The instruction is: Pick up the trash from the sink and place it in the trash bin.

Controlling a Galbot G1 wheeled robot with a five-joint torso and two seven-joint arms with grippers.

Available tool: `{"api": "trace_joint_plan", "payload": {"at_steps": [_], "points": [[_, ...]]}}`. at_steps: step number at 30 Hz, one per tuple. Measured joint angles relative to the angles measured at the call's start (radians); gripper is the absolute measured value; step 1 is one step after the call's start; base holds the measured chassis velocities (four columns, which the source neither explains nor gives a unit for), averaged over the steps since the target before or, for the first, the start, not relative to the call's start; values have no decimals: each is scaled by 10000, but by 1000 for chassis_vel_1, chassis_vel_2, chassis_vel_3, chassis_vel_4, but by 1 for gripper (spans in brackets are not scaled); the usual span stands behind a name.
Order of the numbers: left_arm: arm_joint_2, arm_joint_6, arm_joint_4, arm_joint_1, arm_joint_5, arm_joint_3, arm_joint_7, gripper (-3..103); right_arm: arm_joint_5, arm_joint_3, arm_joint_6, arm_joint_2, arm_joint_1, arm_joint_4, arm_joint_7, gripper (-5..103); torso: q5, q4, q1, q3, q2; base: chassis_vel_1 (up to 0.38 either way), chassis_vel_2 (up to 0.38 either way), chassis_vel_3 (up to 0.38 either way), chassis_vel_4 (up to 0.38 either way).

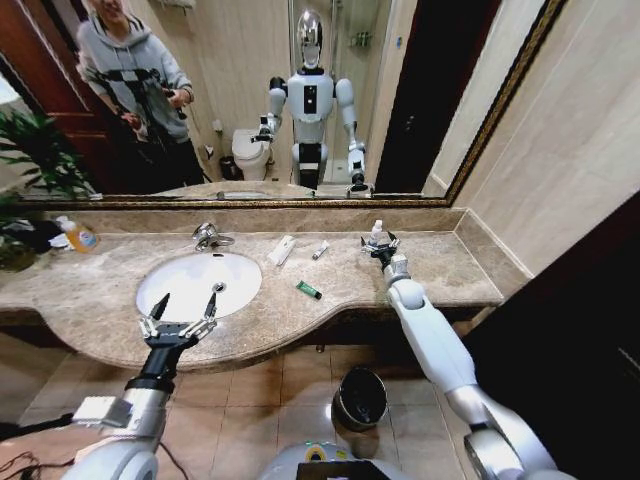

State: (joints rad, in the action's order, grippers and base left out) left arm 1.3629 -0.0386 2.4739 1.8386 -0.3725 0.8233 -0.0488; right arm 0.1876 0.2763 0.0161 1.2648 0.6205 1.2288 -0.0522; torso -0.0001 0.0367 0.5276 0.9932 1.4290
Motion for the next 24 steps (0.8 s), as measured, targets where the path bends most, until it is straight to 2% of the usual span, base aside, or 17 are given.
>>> {"api": "trace_joint_plan", "payload": {"at_steps": [12, 13, 18, 19, 21, 23, 24], "points": [[0, 0, 0, 0, 0, 0, -1, 100, -436, 143, 589, 769, -1395, -2440, 268, 100, 1, 1, -1, 0, 1, 0, 0, 0, 0], [1, 1, 0, 1, 0, 0, 0, 100, -461, 186, 670, 842, -1529, -2671, 314, 103, 1, 1, 0, 0, 1, 0, 0, 0, 0], [1, 0, 0, 0, 0, 1, 0, 100, -645, 384, 906, 1009, -1827, -3154, 477, 93, 0, 2, 0, 0, 1, 0, 0, 0, 0], [1, 0, 0, 1, 0, 0, 0, 100, -643, 390, 905, 1001, -1799, -3076, 476, 85, 0, 1, 0, 0, 1, 0, 0, 0, 0], [0, 0, 0, 0, 0, 0, 0, 100, -640, 390, 891, 982, -1753, -2972, 470, 85, 0, 1, 0, 0, 1, 0, 0, 0, 0], [0, 0, 0, 0, 0, 0, 0, 100, -599, 366, 771, 913, -1607, -2711, 457, 78, 0, 1, -1, -1, 1, 0, 0, 0, 0], [0, 0, 0, 0, 0, 0, 0, 100, -599, 366, 771, 913, -1607, -2711, 457, 78, 0, 1, -1, -1, 1, 0, 0, 0, 0]]}}
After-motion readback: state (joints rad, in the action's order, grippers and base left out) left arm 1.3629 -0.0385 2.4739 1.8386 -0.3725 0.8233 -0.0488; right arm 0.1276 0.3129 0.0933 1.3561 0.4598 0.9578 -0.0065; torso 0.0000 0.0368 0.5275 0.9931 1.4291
